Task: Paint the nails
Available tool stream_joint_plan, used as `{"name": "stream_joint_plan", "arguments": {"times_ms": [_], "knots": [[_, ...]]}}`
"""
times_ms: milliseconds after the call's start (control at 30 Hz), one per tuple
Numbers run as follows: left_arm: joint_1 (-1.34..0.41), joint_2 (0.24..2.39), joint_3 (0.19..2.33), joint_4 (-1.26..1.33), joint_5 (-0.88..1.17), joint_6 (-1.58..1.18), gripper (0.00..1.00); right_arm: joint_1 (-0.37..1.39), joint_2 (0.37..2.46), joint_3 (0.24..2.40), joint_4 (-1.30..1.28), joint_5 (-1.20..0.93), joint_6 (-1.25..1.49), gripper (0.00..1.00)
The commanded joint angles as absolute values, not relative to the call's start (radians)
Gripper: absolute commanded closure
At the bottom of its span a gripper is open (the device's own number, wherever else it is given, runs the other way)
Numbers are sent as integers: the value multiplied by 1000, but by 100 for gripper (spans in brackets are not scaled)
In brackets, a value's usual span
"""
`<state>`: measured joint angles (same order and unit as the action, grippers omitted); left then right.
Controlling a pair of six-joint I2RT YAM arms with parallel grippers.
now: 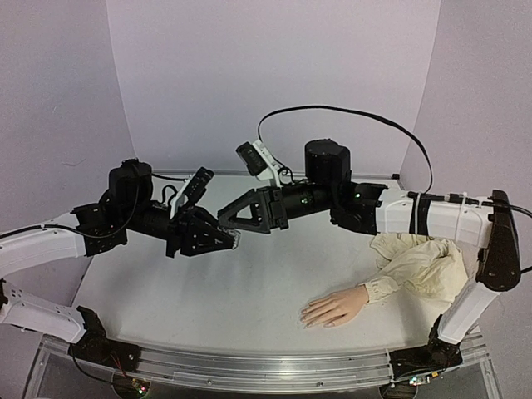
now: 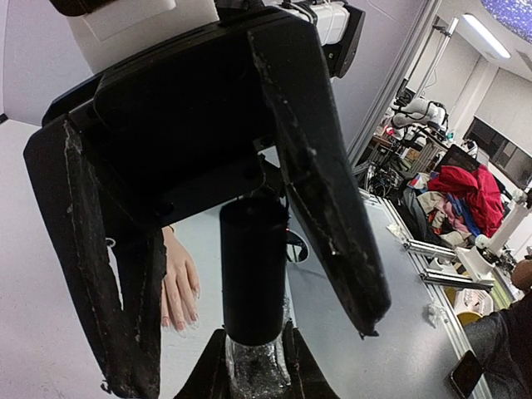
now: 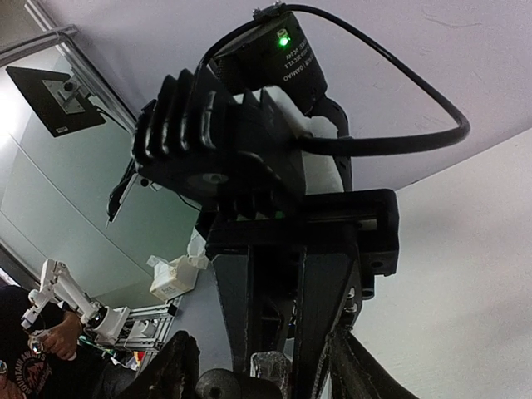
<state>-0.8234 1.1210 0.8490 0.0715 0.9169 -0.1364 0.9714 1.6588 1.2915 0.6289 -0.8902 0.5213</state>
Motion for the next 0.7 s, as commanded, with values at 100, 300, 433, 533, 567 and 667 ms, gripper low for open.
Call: {"name": "stream_joint_plan", "arguments": {"times_ms": [100,300,433,533,567,667], "knots": [[-818,1143,906,117,975,-136,100,973,1662,1337,711,-940,533,65],[-815,1155,913,118,937,-126,100,979,1670,1321,712,-938,542,96],[-807,1137,910,114,769,-97,100,999,1672,1292,693,-881,532,100],[-807,1117,904,112,463,-57,100,1031,1673,1294,571,-649,492,100],[-806,1113,902,112,279,-54,100,1051,1678,1311,486,-461,487,100],[-807,1121,918,120,-62,-56,100,1136,1772,1462,197,109,560,100]]}}
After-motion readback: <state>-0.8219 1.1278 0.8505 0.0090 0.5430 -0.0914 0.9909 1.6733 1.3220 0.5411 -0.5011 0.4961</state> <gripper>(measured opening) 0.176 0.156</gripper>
